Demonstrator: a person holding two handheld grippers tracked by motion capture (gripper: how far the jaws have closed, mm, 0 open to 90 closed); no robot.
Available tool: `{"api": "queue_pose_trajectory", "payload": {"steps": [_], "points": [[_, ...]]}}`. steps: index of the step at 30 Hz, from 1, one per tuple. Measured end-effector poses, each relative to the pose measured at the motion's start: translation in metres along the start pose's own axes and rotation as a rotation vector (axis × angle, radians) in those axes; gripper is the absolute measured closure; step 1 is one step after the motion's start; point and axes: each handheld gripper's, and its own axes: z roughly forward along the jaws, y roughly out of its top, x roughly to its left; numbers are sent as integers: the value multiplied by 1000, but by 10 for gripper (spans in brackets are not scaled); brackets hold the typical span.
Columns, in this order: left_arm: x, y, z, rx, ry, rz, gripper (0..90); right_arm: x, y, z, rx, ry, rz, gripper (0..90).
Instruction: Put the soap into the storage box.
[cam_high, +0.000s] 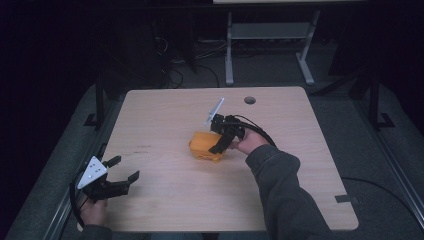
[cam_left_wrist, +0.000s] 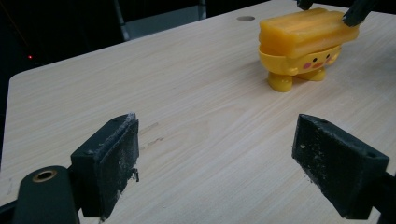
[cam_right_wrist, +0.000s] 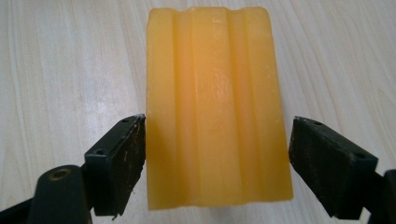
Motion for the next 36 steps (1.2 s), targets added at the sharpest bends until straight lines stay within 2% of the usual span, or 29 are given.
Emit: {"api": "queue_pose_trajectory", "payload": {"steps": [27, 36], "points": [[-1, 0, 1, 3, 1, 1, 139, 5, -31, -28, -64, -34, 35, 199], [-1, 0, 1, 7, 2, 3, 139, 6, -46, -34, -65, -44, 54, 200]]}}
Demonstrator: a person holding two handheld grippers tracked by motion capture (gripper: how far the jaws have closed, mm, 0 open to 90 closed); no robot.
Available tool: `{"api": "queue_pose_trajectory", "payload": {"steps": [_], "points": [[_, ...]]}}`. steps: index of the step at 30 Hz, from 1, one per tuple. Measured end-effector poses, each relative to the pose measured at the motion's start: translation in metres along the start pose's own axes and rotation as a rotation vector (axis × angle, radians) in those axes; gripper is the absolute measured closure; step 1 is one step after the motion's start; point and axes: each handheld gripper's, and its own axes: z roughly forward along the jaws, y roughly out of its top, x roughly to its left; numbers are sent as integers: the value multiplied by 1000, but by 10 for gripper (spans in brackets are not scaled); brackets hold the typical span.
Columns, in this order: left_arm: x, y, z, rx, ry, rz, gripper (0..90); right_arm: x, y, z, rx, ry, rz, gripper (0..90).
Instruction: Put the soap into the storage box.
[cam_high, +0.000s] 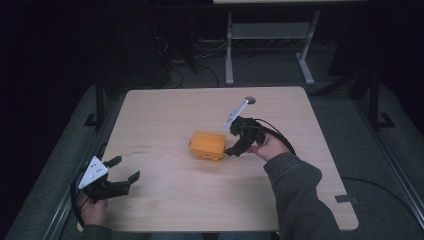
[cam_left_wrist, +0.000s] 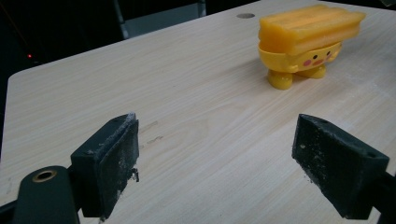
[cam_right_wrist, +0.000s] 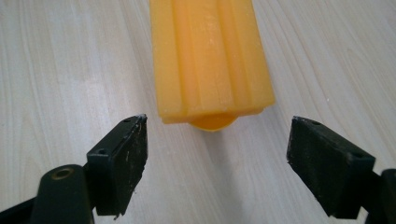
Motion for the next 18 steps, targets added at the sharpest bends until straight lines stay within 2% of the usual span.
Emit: {"api": "queue_pose_trajectory", "payload": {"steps": [7, 18], "points": [[0, 0, 0, -1, -1, 2, 139, 1, -4, -8, -5, -10, 8, 201], [0, 0, 0, 2, -1, 3, 139, 1, -17, -11, -15, -9, 33, 201]]}}
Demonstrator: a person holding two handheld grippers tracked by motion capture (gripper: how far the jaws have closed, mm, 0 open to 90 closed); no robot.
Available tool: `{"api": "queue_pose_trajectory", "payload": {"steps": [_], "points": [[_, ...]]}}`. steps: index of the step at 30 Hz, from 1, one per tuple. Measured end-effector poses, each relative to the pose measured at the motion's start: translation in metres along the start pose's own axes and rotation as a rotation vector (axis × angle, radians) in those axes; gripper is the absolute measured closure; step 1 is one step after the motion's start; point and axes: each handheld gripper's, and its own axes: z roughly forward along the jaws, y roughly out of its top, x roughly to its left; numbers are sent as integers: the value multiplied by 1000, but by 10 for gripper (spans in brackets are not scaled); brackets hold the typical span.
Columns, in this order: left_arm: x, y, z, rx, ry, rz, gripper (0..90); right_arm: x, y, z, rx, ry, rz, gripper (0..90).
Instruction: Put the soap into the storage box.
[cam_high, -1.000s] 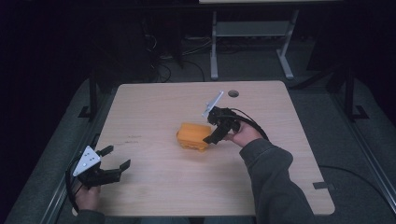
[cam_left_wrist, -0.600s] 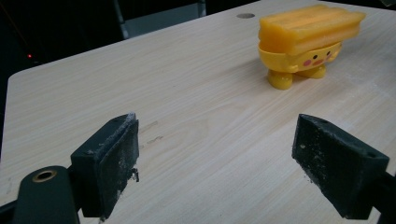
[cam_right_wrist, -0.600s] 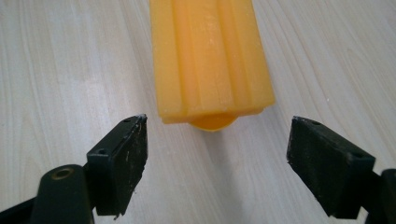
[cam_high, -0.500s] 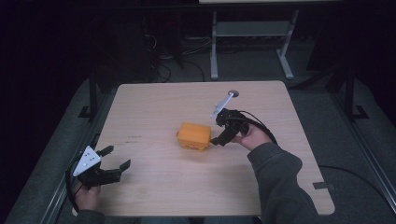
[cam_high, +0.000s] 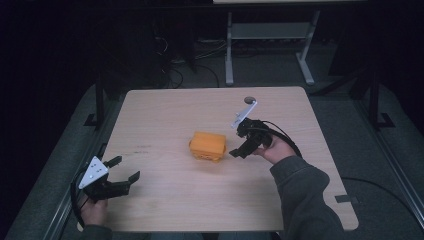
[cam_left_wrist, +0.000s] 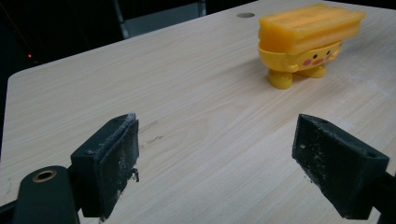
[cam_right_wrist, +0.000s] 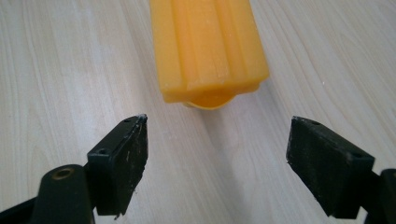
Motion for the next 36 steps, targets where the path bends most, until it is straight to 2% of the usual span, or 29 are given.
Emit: {"api": "queue_pose_trajectory", "payload": {"steps": [7, 14, 15, 22, 36], "points": [[0, 0, 0, 1, 0, 0, 139, 0, -9, -6, 15, -12, 14, 201], [-1, 0, 0, 5, 0, 1, 139, 2, -23, -11, 6, -15, 33, 201], [0, 0, 1, 7, 0, 1, 139, 3, -27, -13, 5, -11, 47, 200], [0, 0, 1, 9, -1, 6, 139, 3, -38, -18, 0, -26, 55, 204], [1, -1, -1, 8, 12, -6, 139, 7, -75, -22, -10, -34, 116, 207]]}}
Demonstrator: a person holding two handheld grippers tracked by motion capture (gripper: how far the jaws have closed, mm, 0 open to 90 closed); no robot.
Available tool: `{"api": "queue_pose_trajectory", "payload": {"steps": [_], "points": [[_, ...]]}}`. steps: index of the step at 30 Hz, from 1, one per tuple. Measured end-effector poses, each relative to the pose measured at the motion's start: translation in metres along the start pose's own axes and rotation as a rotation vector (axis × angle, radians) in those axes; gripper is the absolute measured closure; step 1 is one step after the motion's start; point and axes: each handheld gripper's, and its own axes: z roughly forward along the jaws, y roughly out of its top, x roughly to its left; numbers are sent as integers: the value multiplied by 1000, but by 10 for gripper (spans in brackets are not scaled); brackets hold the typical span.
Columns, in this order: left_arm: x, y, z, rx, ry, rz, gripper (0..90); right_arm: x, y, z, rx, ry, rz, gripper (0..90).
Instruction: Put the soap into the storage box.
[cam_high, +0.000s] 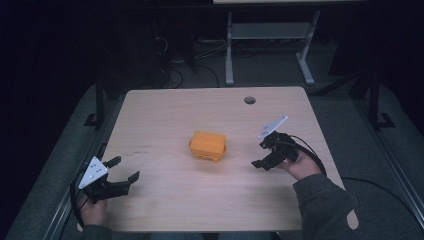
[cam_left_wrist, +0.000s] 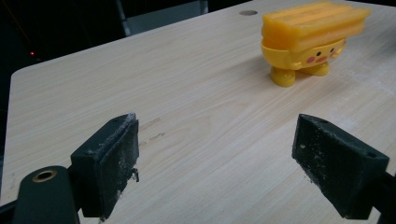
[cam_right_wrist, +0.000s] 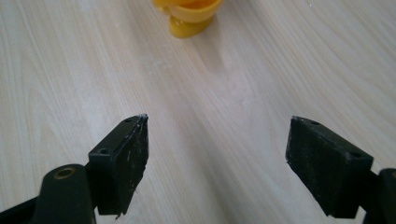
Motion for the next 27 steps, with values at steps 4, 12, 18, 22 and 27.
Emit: {"api": "queue_pose_trajectory", "payload": {"steps": [4, 12, 18, 22, 27], "points": [[-1, 0, 1, 2, -1, 5, 139, 1, -9, -3, -7, -8, 11, 207], [-3, 0, 1, 20, -4, 21, 139, 6, -27, -7, -26, -11, 51, 209], [-4, 0, 3, 21, -6, 21, 139, 9, -39, -6, -31, -12, 69, 214], [-4, 0, 4, 25, -8, 22, 139, 9, -49, -6, -39, -14, 87, 214], [-5, 0, 4, 29, -8, 21, 139, 10, -61, -6, -47, -21, 99, 214]]}}
